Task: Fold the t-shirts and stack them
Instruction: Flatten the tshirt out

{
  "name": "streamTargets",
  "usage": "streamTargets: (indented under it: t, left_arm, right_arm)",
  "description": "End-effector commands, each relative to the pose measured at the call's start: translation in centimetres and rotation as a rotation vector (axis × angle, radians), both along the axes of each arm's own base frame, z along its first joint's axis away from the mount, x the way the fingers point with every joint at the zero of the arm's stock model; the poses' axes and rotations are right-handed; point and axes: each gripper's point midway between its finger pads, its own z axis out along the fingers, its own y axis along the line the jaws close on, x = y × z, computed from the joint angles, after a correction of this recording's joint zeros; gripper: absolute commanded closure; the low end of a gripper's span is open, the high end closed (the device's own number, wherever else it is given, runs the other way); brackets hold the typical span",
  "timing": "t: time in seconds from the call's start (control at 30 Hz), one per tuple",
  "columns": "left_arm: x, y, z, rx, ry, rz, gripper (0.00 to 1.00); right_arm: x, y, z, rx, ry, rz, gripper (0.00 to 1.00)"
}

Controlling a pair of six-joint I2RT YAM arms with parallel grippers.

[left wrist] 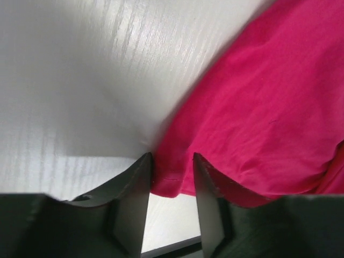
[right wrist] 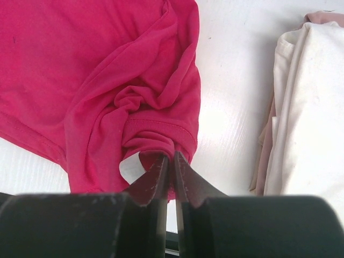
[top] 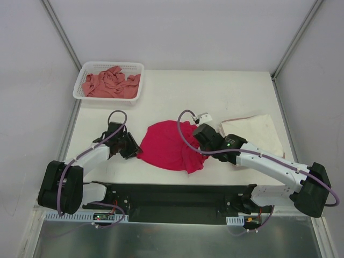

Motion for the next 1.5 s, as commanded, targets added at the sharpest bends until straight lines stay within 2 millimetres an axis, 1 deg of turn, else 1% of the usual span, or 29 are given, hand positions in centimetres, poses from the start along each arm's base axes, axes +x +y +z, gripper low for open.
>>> streamTargets:
  t: [0.0,0.03,0.07,0.13,0.27,0.33,0.37,0.4,0.43,0.47,0.5,0.53,0.6,0.67,0.7,0.73,0.8,0.83,0.9,0.93,1.03,1.07,1.17,1.23,1.3,1.33,1.4,1.43,1.47]
  left_arm:
    - [-2.8,1.2,-2.5,0.100,0.130,0.004,0.71]
    - [-2.6,1.1,-2.5,0.104,0.129,0.005,0.79]
    - [-1.8,1.1,-2.1,0.109,0.111,0.003,1.00]
    - [-1.0,0.8,-1.2,0.095,0.079,-0.005,1.00]
    - [1.5,0.6,3.7,0.083,-0.100,0.002,1.00]
    - [2.5,1.3,7.4,0.092,-0.231,0.036,1.00]
    - [2.8,1.9,10.3,0.102,-0.316,0.061,1.00]
    - [3.1,2.8,11.7,0.136,-0.364,0.099,1.00]
    - [3.1,3.5,13.1,0.155,-0.403,0.123,1.00]
    - [3.2,4.0,16.3,0.151,-0.493,0.146,1.00]
    - [2.9,5.0,17.3,0.184,-0.512,0.181,1.00]
    - [2.9,5.4,19.8,0.181,-0.570,0.203,1.00]
    - [2.1,6.2,22.8,0.187,-0.652,0.230,1.00]
    - [1.6,7.1,27.1,0.190,-0.757,0.270,1.00]
    - [1.3,7.3,28.4,0.192,-0.784,0.274,1.00]
    - [0.8,7.7,31.1,0.183,-0.842,0.296,1.00]
    - [-0.1,8.2,33.7,0.165,-0.904,0.325,1.00]
    - [-0.9,8.6,36.1,0.146,-0.960,0.344,1.00]
    - [-2.4,9.1,38.9,0.122,-1.036,0.368,1.00]
    - [-3.7,9.6,41.0,0.107,-1.090,0.388,1.00]
    - [-7.1,11.9,44.6,0.112,-1.197,0.480,1.00]
    - [-8.3,13.4,44.9,0.139,-1.209,0.539,1.00]
    - [-10.0,15.0,44.6,0.164,-1.211,0.612,1.00]
    - [-9.0,14.3,42.9,0.159,-1.167,0.588,1.00]
    - [-6.8,12.5,40.8,0.145,-1.093,0.511,1.00]
    - [-5.1,11.7,38.3,0.154,-1.019,0.487,1.00]
    - [-2.1,10.3,34.2,0.182,-0.881,0.436,1.00]
    - [-0.1,9.6,29.9,0.220,-0.756,0.412,1.00]
    - [0.6,9.4,27.7,0.236,-0.694,0.405,1.00]
  right_arm:
    - [0.6,0.3,0.8,0.025,-0.026,-0.009,0.90]
    - [0.6,0.4,0.9,0.030,-0.028,-0.010,0.90]
    - [0.6,0.3,0.9,0.025,-0.027,-0.009,0.90]
    - [0.8,-0.1,1.3,0.025,-0.039,-0.019,0.90]
    - [1.3,-2.2,3.1,-0.006,-0.093,-0.075,0.90]
    - [1.7,-3.7,4.6,0.002,-0.126,-0.126,0.90]
    - [1.9,-4.4,5.2,0.001,-0.145,-0.148,0.90]
    - [2.0,-5.1,6.1,0.018,-0.163,-0.168,0.90]
    - [2.1,-6.2,6.5,0.019,-0.168,-0.200,0.90]
    - [2.3,-6.8,7.5,0.027,-0.188,-0.219,0.90]
    - [2.2,-7.5,8.4,0.046,-0.211,-0.233,0.91]
    - [2.3,-8.3,9.0,0.051,-0.220,-0.251,0.92]
    - [2.2,-9.2,11.4,0.079,-0.276,-0.256,0.92]
    - [2.0,-10.3,13.1,0.081,-0.317,-0.259,0.92]
    - [1.7,-10.9,15.3,0.106,-0.367,-0.260,0.93]
    - [1.5,-11.4,16.2,0.112,-0.390,-0.261,0.93]
    - [0.8,-12.1,19.7,0.180,-0.466,-0.251,0.93]
    - [0.6,-12.3,21.0,0.197,-0.500,-0.229,0.94]
    - [-0.3,-12.8,23.6,0.254,-0.561,-0.198,0.95]
    - [-0.9,-13.4,25.9,0.284,-0.614,-0.188,0.95]
    - [-2.7,-15.9,30.2,0.350,-0.725,-0.206,0.96]
    - [-3.5,-16.9,31.2,0.369,-0.759,-0.217,0.96]
    - [-3.9,-17.7,32.5,0.368,-0.799,-0.222,0.96]
    - [-3.2,-17.1,31.7,0.325,-0.766,-0.219,0.94]
    - [-1.4,-15.2,29.4,0.250,-0.671,-0.211,0.94]
    - [-0.6,-14.7,28.4,0.214,-0.635,-0.223,0.94]
    - [1.7,-12.8,24.8,0.118,-0.524,-0.253,0.94]
    - [2.6,-12.1,23.2,0.091,-0.477,-0.258,0.93]
    - [4.1,-10.8,19.8,0.025,-0.385,-0.251,0.92]
